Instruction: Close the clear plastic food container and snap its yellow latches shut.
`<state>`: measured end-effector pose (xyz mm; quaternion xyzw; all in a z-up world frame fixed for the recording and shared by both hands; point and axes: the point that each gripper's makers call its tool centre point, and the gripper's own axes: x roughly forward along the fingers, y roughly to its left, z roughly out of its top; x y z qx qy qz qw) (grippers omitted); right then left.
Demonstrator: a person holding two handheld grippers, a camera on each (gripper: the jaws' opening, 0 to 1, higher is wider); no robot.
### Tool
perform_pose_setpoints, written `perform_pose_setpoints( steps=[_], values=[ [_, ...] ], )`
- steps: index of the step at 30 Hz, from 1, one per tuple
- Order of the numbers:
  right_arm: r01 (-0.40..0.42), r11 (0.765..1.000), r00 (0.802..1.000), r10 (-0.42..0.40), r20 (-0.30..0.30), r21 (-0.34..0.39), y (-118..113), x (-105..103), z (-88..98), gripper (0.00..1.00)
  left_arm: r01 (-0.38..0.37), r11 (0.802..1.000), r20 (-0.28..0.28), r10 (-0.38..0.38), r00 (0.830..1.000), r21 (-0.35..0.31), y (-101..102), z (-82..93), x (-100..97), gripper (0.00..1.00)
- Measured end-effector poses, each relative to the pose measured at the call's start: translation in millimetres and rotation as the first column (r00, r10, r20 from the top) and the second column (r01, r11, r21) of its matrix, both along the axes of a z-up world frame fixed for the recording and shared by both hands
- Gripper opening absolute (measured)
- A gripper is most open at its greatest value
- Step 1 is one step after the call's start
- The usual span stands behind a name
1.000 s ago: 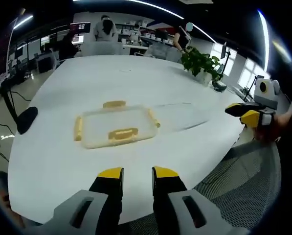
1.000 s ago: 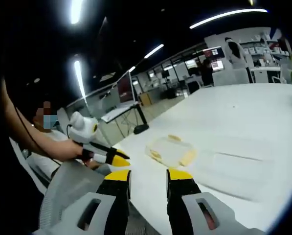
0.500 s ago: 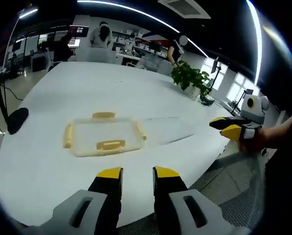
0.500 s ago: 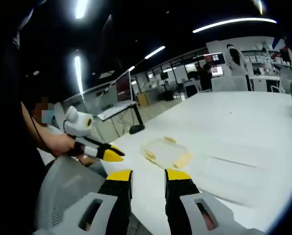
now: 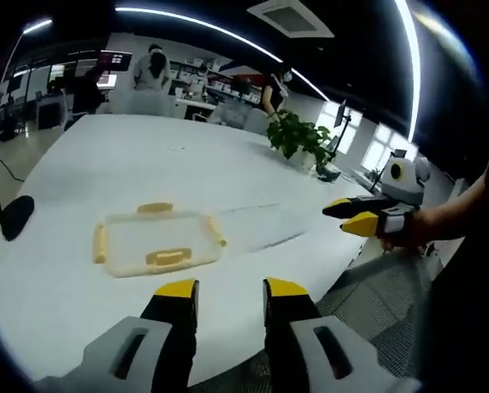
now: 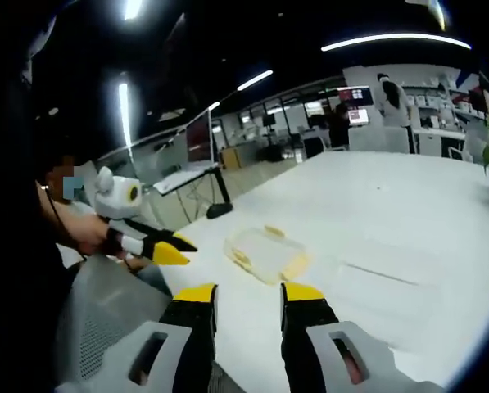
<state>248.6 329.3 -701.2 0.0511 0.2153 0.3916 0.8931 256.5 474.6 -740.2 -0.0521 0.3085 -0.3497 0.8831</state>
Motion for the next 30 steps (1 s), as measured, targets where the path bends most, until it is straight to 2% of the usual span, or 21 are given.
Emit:
perform_pose_setpoints(
  steps=[1,6,9,13,16,27,29,30],
  values=[
    [0.004,1.0,1.0,-0.004,-0.002,0.003,0.0,1.4,-0.6,0.29,0.006,1.0,-0.017,-0.006,1.0,-0.007,-0.9,-0.7,-1.9,0.3],
    [0.003,1.0,1.0,-0.003,0.005,-0.003,4.9,2.3,0.5,0.29,0.001,1.0,-0.01,-0.001,1.0,-0.018,-0.2,6.1,2.1,0.29],
    [-0.003,1.0,1.0,0.003,0.022,-0.015,9.1,3.5,0.2,0.32,0.028,0.999,0.011,-0.028,1.0,0.019,2.3,4.1,5.0,0.3],
    [-0.008,1.0,1.0,0.009,0.013,-0.014,15.9,5.7,-3.0,0.32,0.049,0.998,0.02,-0.05,0.999,0.028,6.2,2.4,6.4,0.29],
    [-0.016,1.0,1.0,0.016,0.012,-0.016,21.4,8.3,-2.1,0.32,0.06,0.998,0.003,-0.06,0.998,0.024,11.1,-1.0,8.0,0.3],
    [-0.037,0.997,0.999,0.037,0.007,-0.061,26.4,16.8,-6.8,0.32,0.092,0.995,-0.004,-0.092,0.996,0.047,22.8,-7.4,13.9,0.3],
    [-0.005,1.0,1.0,0.005,-0.027,-0.03,25.7,20.7,-5.7,0.31,0.092,0.995,-0.008,-0.092,0.996,0.046,26.1,-7.5,14.3,0.3],
    [-0.002,1.0,1.0,0.001,-0.021,-0.023,26.0,23.0,-3.0,0.31,0.09,0.995,-0.008,-0.09,0.996,0.044,27.3,-7.1,14.7,0.3]
  ],
)
